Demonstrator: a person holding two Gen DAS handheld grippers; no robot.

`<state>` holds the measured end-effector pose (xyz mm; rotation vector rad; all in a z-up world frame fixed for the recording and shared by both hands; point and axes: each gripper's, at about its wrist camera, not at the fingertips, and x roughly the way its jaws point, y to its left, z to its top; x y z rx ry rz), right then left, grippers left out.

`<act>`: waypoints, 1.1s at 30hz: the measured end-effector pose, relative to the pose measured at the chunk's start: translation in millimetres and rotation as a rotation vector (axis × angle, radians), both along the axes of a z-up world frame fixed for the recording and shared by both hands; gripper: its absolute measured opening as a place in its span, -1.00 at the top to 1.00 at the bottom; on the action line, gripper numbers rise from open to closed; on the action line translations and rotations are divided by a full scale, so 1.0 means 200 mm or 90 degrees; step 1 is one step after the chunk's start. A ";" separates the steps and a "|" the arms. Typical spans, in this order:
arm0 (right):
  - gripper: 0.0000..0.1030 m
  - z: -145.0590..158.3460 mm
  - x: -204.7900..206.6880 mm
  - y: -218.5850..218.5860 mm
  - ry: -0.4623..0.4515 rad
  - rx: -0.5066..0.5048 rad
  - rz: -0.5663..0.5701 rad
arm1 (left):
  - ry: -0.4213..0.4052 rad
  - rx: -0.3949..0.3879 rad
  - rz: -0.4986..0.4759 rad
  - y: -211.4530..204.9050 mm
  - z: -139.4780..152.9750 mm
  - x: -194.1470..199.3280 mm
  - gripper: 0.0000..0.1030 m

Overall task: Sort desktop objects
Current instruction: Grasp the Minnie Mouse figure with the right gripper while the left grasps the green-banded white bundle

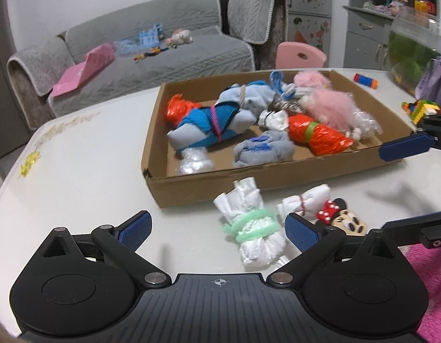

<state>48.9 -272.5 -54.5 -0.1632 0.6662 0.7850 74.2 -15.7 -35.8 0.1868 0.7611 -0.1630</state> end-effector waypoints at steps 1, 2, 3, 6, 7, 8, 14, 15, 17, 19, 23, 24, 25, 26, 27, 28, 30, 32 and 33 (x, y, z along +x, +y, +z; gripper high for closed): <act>-0.74 0.00 0.00 0.01 0.001 -0.001 0.000 | 0.003 0.002 0.004 0.00 -0.01 0.01 -0.96; -0.73 0.00 0.00 0.01 0.003 -0.001 0.001 | 0.005 0.004 0.006 0.00 -0.01 0.01 -0.96; -0.71 -0.01 0.01 0.01 0.004 -0.001 -0.001 | 0.006 0.003 0.007 0.00 -0.01 0.02 -0.96; -0.52 -0.03 0.02 0.04 0.016 -0.011 0.000 | 0.006 0.002 0.008 0.00 -0.02 0.02 -0.98; -0.45 -0.04 0.02 0.05 0.020 -0.016 0.002 | 0.006 0.003 0.008 -0.01 -0.02 0.02 -0.99; -0.44 -0.05 0.02 0.06 0.025 -0.020 0.001 | 0.006 0.002 0.008 -0.01 -0.03 0.02 -0.99; -0.40 -0.09 0.04 0.10 0.052 -0.041 -0.007 | 0.014 -0.003 0.007 -0.03 -0.04 0.05 -0.99; -0.38 -0.10 0.04 0.10 0.056 -0.043 -0.009 | 0.016 -0.001 0.007 -0.03 -0.05 0.06 -0.99; -0.29 -0.11 0.05 0.10 0.064 -0.047 -0.014 | 0.022 0.005 0.008 -0.05 -0.07 0.07 -0.99; -0.23 -0.11 0.05 0.10 0.069 -0.050 -0.015 | 0.030 0.010 0.013 -0.05 -0.09 0.08 -1.00; -0.18 -0.11 0.05 0.11 0.078 -0.055 -0.012 | 0.046 -0.023 0.028 -0.01 -0.10 0.09 -1.00; -0.17 -0.12 0.05 0.11 0.077 -0.061 -0.010 | 0.050 -0.034 0.031 0.01 -0.10 0.10 -1.00; -0.12 -0.12 0.04 0.12 0.077 -0.070 -0.008 | 0.054 -0.043 0.034 0.02 -0.11 0.10 -1.00; -0.08 -0.13 0.04 0.13 0.080 -0.076 -0.006 | 0.054 -0.048 0.035 0.02 -0.11 0.10 -1.00; -0.08 -0.13 0.03 0.14 0.072 -0.083 -0.003 | 0.050 -0.047 0.032 0.02 -0.11 0.10 -1.00; -0.08 -0.13 0.03 0.15 0.066 -0.092 0.000 | 0.047 -0.048 0.030 0.02 -0.11 0.09 -1.00; -0.08 -0.13 0.01 0.16 0.053 -0.109 0.006 | 0.039 -0.051 0.029 0.03 -0.11 0.09 -1.00; -0.04 -0.14 0.00 0.17 0.046 -0.116 0.006 | 0.025 -0.053 0.031 0.03 -0.12 0.08 -1.00; -0.02 -0.14 0.00 0.17 0.046 -0.115 0.006 | 0.021 -0.054 0.032 0.03 -0.12 0.08 -1.00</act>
